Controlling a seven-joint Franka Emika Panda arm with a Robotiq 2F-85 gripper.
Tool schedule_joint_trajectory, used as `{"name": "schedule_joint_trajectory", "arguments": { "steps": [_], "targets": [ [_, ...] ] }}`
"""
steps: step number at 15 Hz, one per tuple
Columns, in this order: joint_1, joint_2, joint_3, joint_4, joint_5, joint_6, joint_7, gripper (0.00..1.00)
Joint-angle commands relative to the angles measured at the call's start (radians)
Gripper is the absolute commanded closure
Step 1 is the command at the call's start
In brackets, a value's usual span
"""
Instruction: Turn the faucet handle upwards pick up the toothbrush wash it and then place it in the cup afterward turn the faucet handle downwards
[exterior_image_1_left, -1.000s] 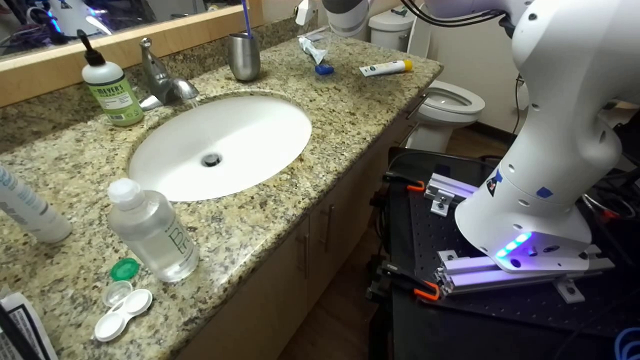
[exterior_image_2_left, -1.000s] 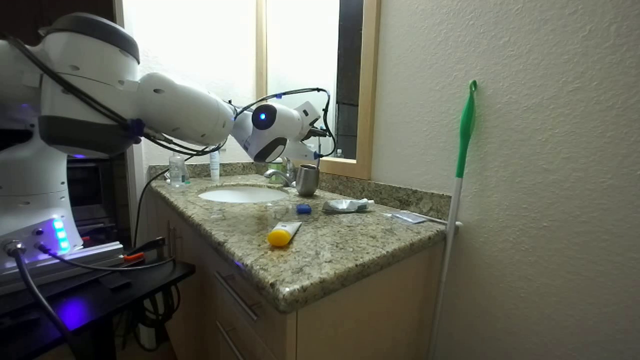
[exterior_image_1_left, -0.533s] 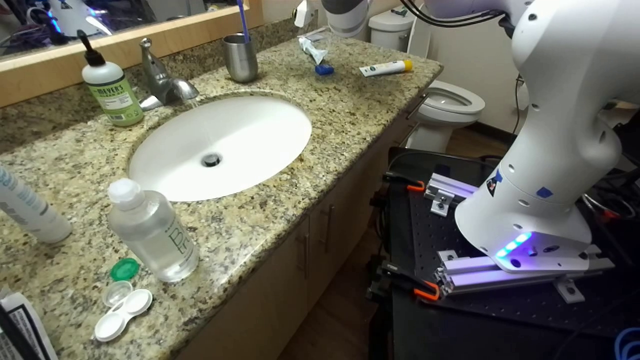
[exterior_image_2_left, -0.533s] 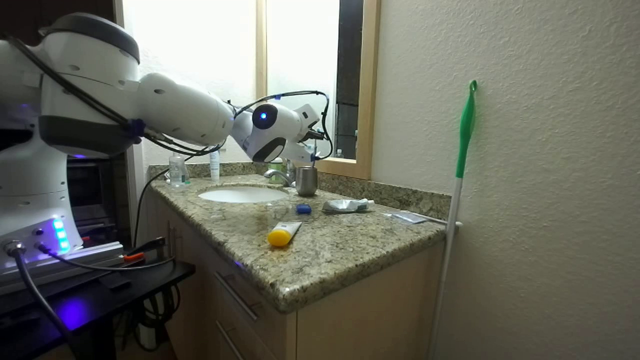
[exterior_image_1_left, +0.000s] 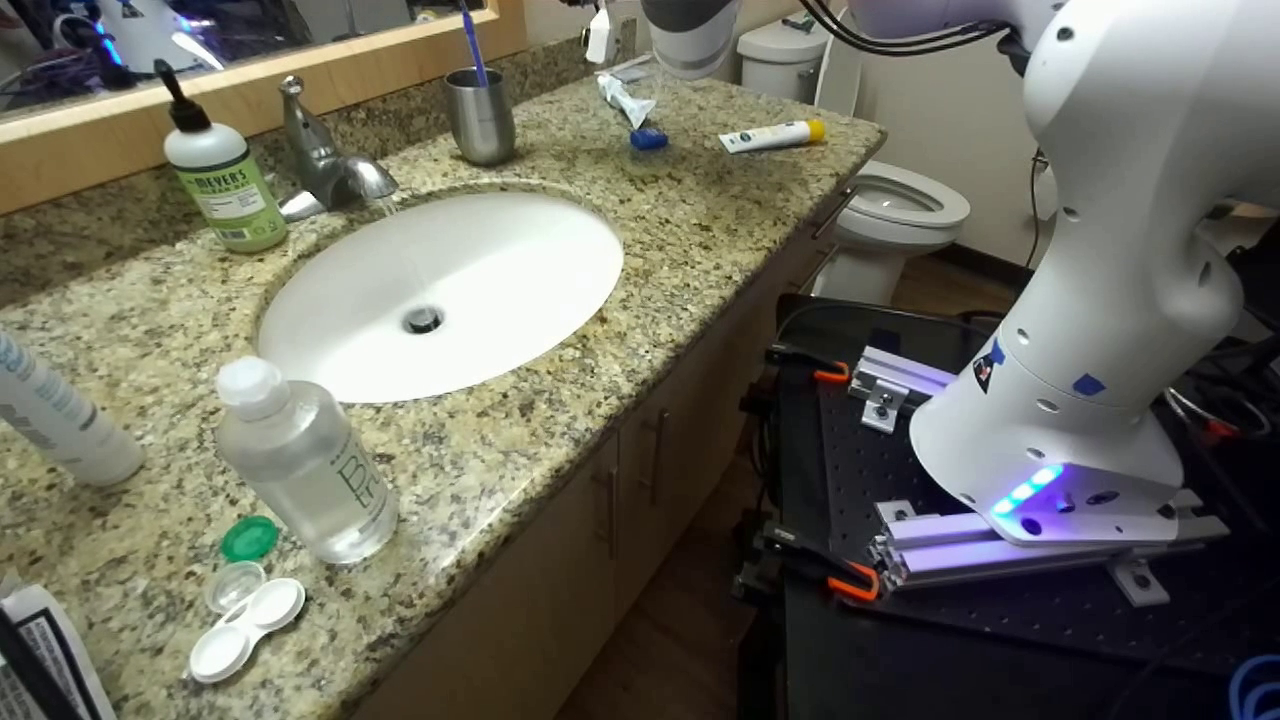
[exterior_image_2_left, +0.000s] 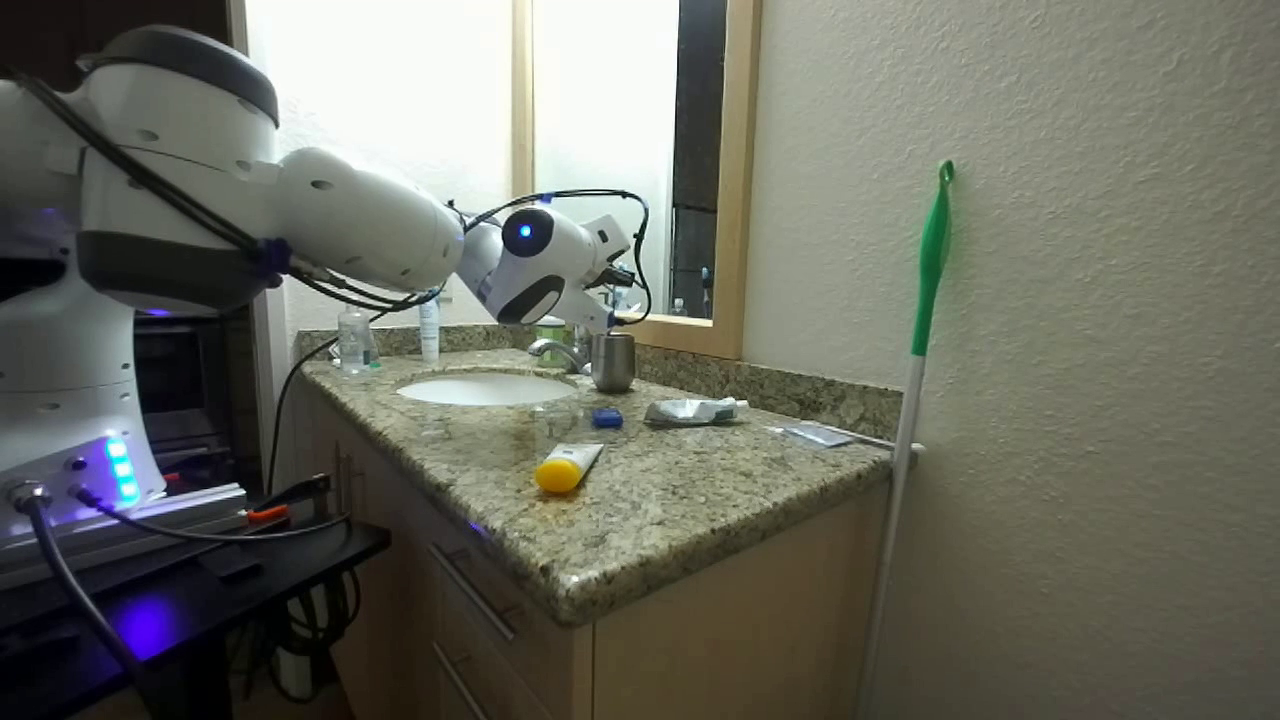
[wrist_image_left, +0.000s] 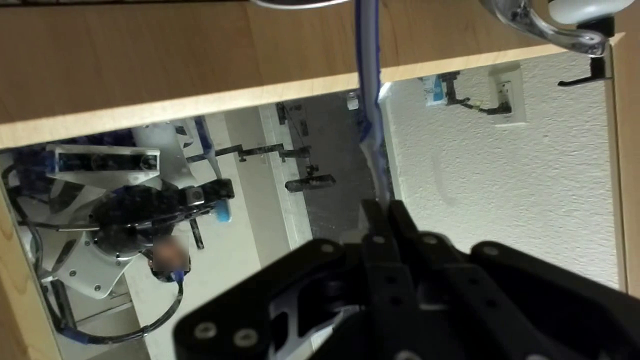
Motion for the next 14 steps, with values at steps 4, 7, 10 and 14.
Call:
{"name": "schedule_joint_trajectory", "arguments": {
  "steps": [4, 7, 10, 14],
  "targets": [
    [-0.018, 0.000, 0.011, 0.007, -0.001, -0.006, -0.017, 0.48],
    [-0.023, 0.003, 0.009, 0.016, -0.003, -0.010, -0.019, 0.26],
    [-0.034, 0.050, 0.000, 0.012, 0.011, -0.025, 0.005, 0.06],
    [-0.049, 0.143, -0.025, 0.002, 0.027, -0.042, 0.041, 0.00]
  ]
}}
